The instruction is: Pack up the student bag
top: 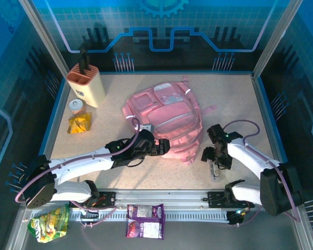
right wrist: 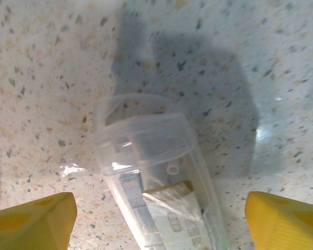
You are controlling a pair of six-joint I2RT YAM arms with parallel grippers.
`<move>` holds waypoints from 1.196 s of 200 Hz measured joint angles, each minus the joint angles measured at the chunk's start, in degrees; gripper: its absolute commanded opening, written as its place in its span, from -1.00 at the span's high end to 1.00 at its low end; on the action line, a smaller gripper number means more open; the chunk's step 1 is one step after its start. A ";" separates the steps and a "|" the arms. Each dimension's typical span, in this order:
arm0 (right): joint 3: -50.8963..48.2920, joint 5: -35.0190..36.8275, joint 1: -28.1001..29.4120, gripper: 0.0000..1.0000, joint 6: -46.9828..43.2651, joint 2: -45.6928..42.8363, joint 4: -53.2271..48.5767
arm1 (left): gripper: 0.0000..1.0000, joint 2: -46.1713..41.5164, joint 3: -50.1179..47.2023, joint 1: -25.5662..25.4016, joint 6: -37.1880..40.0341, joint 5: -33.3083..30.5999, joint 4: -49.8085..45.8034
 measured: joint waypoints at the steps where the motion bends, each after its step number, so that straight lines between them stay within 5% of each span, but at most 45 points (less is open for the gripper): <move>1: -0.02 -0.02 0.09 -0.68 0.02 0.09 0.00 | -0.99 0.00 0.00 0.00 0.00 0.00 0.00; 127: 0.76 -0.57 2.60 0.09 -1.70 5.90 1.88 | -0.99 -1.03 0.00 0.00 -0.04 -1.49 -0.46; 202: 0.85 -0.70 1.07 0.21 -4.11 1.44 2.78 | -0.98 -1.03 1.07 0.00 2.03 -4.26 -4.26; 239: 3.52 -1.84 0.57 0.19 -5.22 -2.99 0.63 | -0.99 -1.05 4.90 0.07 13.29 -9.18 -7.85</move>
